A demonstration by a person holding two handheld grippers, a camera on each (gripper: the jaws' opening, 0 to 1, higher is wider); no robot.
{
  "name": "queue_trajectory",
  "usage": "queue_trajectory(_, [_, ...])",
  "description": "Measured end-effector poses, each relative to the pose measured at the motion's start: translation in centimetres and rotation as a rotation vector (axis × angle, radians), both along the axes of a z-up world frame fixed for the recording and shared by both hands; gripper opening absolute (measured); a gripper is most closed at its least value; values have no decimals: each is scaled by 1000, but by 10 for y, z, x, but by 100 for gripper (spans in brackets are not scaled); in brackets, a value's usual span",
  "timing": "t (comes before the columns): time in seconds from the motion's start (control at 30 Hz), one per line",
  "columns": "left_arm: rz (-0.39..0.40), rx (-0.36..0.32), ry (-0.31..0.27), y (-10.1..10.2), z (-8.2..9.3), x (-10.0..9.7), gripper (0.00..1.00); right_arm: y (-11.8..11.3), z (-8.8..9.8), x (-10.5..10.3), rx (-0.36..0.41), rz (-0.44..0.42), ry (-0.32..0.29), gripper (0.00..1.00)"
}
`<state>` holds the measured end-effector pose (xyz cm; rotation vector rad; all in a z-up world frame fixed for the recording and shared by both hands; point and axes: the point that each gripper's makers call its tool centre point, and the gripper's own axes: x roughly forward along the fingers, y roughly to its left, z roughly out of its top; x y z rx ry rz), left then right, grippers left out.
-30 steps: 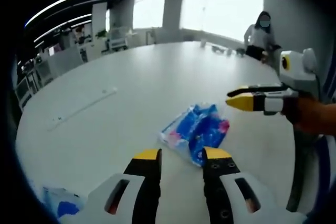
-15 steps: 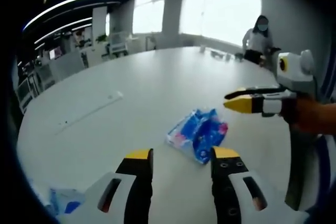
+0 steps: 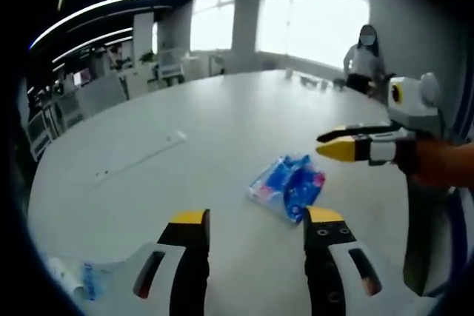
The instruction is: Arrange the tabletop items into an orderly group along one side of the table until the central work area is clear of visible clutter.
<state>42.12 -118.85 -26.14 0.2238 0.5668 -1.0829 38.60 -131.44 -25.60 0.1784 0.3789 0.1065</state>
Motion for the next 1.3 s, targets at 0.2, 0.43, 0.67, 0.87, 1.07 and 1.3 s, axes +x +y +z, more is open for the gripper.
queue_trajectory(0.2, [6, -11, -10, 9, 7, 1, 48, 9, 7, 1, 7, 11, -7, 27])
queue_trajectory(0.43, [14, -15, -20, 23, 13, 3, 49, 25, 12, 2, 26, 26, -10, 32])
queue_trajectory(0.67, [27, -10, -29, 37, 15, 4, 49, 44, 15, 4, 34, 55, -11, 38])
queue_trajectory(0.87, [40, -10, -34, 52, 18, 3, 48, 59, 16, 5, 42, 85, -3, 43])
queue_trajectory(1.07, [60, -7, -44, 69, 22, 4, 48, 73, 21, 5, 44, 108, -8, 43])
queue_trajectory(1.3, [87, 3, -55, 93, 25, 6, 47, 94, 22, 3, 53, 131, -9, 43])
